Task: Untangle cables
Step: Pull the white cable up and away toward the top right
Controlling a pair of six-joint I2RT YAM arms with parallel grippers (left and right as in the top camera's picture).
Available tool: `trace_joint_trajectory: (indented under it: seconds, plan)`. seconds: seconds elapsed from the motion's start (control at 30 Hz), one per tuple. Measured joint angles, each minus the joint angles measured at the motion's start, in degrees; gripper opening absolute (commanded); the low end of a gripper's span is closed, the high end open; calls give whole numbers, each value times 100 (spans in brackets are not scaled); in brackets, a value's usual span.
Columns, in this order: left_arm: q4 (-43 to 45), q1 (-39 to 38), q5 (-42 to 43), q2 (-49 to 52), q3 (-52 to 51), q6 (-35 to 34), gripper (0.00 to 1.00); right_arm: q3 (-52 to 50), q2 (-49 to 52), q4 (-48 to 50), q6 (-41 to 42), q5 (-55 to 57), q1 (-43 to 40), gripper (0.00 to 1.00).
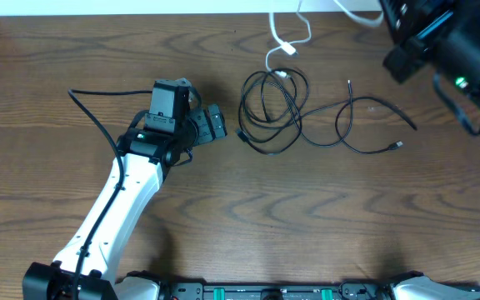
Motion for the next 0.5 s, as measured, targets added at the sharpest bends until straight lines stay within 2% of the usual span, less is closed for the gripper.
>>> trace_joint_trajectory:
  seconds: [0.13,0.2,0.27,0.5]
  plan:
    - [0,0,-2,0,0,0,100,-37,271,-1552,125,1104,-2,1]
    - [-2,0,0,0,0,0,100,-76,481,-1873,212,1996,-2,1]
    - [0,0,0,0,0,0,100,-83,509,-1867,264,2435,0,1]
    - [0,0,0,0,0,0,100,-83,219,-1805,713,5097,-2,1]
